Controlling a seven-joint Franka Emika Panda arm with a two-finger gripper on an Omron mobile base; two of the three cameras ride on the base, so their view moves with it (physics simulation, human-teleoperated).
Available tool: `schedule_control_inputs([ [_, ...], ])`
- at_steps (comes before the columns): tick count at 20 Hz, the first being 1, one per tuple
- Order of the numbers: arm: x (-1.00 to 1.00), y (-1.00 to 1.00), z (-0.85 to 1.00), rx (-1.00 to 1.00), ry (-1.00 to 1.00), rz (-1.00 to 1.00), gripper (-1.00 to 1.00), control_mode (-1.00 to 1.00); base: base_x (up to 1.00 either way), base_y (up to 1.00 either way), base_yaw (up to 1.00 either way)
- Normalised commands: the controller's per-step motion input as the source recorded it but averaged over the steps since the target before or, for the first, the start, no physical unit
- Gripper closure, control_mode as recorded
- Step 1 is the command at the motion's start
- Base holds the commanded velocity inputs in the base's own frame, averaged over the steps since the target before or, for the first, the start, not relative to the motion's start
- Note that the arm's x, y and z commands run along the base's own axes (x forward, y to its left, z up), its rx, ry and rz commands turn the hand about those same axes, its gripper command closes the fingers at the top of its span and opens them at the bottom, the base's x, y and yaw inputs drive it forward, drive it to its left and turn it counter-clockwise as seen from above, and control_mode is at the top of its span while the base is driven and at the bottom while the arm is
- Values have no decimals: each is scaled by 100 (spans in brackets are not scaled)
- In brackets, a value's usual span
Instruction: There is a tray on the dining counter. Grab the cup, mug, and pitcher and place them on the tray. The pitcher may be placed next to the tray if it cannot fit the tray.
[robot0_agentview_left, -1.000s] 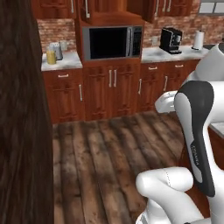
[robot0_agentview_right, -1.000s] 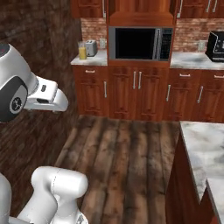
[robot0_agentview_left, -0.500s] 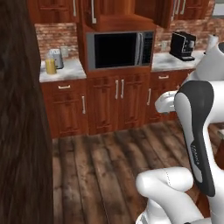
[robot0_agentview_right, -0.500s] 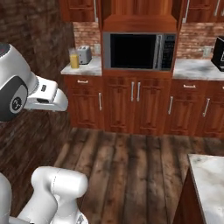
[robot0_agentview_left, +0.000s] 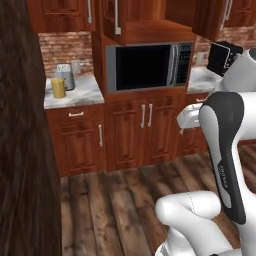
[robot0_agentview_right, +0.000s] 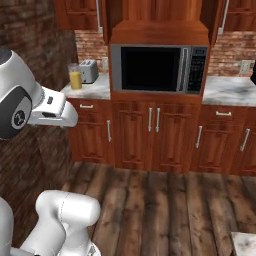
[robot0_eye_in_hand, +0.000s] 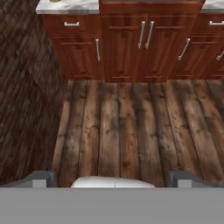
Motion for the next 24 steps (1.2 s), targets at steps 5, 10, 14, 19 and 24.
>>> schedule_control_inputs([
  [5,0,0,0,0,0,0,-100,100,76,27,0],
  [10,0,0,0,0,0,0,-100,100,74,33,0],
  [14,0,0,0,0,0,0,-100,100,62,38,0],
  [19,0,0,0,0,0,0,-100,100,48,33,14],
  [24,0,0,0,0,0,0,-100,100,44,20,25],
])
